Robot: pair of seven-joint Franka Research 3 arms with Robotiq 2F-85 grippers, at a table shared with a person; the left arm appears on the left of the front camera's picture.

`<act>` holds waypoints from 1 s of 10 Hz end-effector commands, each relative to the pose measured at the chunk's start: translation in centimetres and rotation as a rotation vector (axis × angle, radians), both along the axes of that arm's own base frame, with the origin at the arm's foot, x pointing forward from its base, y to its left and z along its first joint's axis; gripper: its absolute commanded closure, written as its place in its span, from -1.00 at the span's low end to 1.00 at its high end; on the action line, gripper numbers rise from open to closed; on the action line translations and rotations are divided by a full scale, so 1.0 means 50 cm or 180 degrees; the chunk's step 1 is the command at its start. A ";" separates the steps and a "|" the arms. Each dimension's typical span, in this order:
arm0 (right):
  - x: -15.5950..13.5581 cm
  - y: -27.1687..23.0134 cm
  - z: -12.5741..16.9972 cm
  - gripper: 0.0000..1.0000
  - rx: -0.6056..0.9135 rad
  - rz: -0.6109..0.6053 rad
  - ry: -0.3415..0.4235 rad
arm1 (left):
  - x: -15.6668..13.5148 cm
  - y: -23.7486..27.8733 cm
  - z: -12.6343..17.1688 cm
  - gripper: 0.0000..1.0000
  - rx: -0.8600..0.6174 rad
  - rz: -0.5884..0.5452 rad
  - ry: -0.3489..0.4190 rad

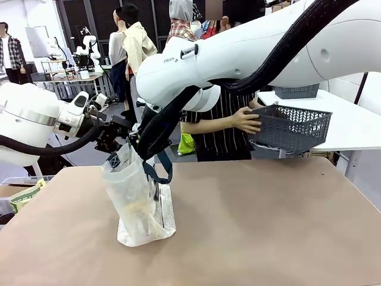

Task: Transfer purchased items from the store into the shopping bag.
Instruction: Move the Reusable shopping bag to the right side of the table.

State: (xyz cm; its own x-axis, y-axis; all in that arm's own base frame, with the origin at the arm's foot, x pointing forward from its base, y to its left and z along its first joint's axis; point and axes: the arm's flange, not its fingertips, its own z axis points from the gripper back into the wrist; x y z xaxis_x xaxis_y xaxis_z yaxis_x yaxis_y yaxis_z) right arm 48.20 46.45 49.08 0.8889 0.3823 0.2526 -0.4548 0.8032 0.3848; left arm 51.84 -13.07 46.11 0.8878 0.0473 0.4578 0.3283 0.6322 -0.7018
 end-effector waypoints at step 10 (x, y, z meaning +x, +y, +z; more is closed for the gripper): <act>-0.013 0.063 -0.034 1.00 -0.0165 0.0242 0.0043 | 0.053 -0.070 -0.014 -0.64 -0.0295 -0.0488 -0.0033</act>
State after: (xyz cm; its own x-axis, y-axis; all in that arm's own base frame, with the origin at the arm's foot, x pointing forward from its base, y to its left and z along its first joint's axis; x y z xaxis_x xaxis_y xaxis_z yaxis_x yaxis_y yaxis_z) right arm 47.70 48.71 47.79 0.8642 0.4432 0.2381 -0.5023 0.7867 0.3588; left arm 53.87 -15.74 45.25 0.8912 -0.0332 0.4525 0.4029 0.5163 -0.7557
